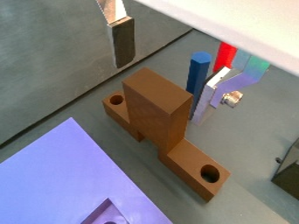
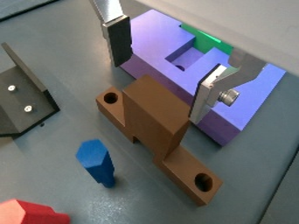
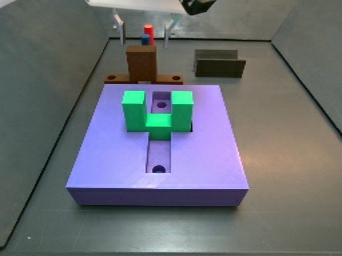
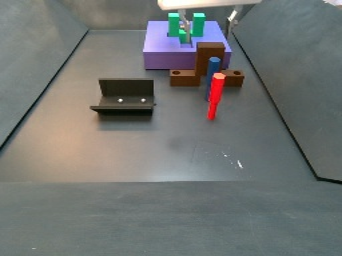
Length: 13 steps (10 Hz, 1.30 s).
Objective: Pick up the brown object. Move up. Move to above the board. Insert the brown object.
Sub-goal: Pick up the brown object.
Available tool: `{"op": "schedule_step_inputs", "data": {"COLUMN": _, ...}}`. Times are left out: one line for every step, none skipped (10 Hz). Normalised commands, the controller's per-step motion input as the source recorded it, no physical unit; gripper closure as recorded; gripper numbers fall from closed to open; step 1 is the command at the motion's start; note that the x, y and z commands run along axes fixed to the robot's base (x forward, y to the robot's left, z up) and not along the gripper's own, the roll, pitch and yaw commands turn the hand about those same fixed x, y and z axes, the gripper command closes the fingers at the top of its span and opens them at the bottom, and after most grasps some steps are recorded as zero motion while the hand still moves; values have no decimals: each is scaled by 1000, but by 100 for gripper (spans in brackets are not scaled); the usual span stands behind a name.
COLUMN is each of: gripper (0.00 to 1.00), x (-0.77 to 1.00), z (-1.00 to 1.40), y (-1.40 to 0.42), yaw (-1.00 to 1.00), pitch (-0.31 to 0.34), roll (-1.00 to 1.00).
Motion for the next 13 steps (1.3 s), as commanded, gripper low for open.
{"op": "schedule_step_inputs", "data": {"gripper": 0, "x": -77, "z": -183, "y": 69, "yaw": 34, "pitch": 0, "roll": 77}}
{"op": "schedule_step_inputs", "data": {"gripper": 0, "x": -83, "z": -183, "y": 46, "yaw": 3, "pitch": 0, "roll": 46}}
{"op": "schedule_step_inputs", "data": {"gripper": 0, "x": -103, "z": -163, "y": 31, "yaw": 3, "pitch": 0, "roll": 46}}
{"op": "schedule_step_inputs", "data": {"gripper": 0, "x": -143, "z": -169, "y": 9, "yaw": 0, "pitch": 0, "roll": 24}}
{"op": "schedule_step_inputs", "data": {"gripper": 0, "x": -157, "z": -140, "y": 0, "yaw": 0, "pitch": 0, "roll": 30}}
{"op": "schedule_step_inputs", "data": {"gripper": 0, "x": -131, "z": -163, "y": 11, "yaw": 0, "pitch": 0, "roll": 39}}
{"op": "schedule_step_inputs", "data": {"gripper": 0, "x": -80, "z": -157, "y": 20, "yaw": 0, "pitch": 0, "roll": 47}}
{"op": "schedule_step_inputs", "data": {"gripper": 0, "x": -46, "z": -177, "y": 20, "yaw": 0, "pitch": 0, "roll": 73}}
{"op": "schedule_step_inputs", "data": {"gripper": 0, "x": 0, "z": -180, "y": 14, "yaw": 9, "pitch": 0, "roll": 94}}
{"op": "schedule_step_inputs", "data": {"gripper": 0, "x": 0, "z": -186, "y": 23, "yaw": 17, "pitch": 0, "roll": 109}}
{"op": "schedule_step_inputs", "data": {"gripper": 0, "x": 0, "z": -163, "y": 6, "yaw": 14, "pitch": 0, "roll": 113}}
{"op": "schedule_step_inputs", "data": {"gripper": 0, "x": 0, "z": -174, "y": 6, "yaw": 0, "pitch": 0, "roll": 124}}
{"op": "schedule_step_inputs", "data": {"gripper": 0, "x": 0, "z": -163, "y": 11, "yaw": 0, "pitch": 0, "roll": 121}}
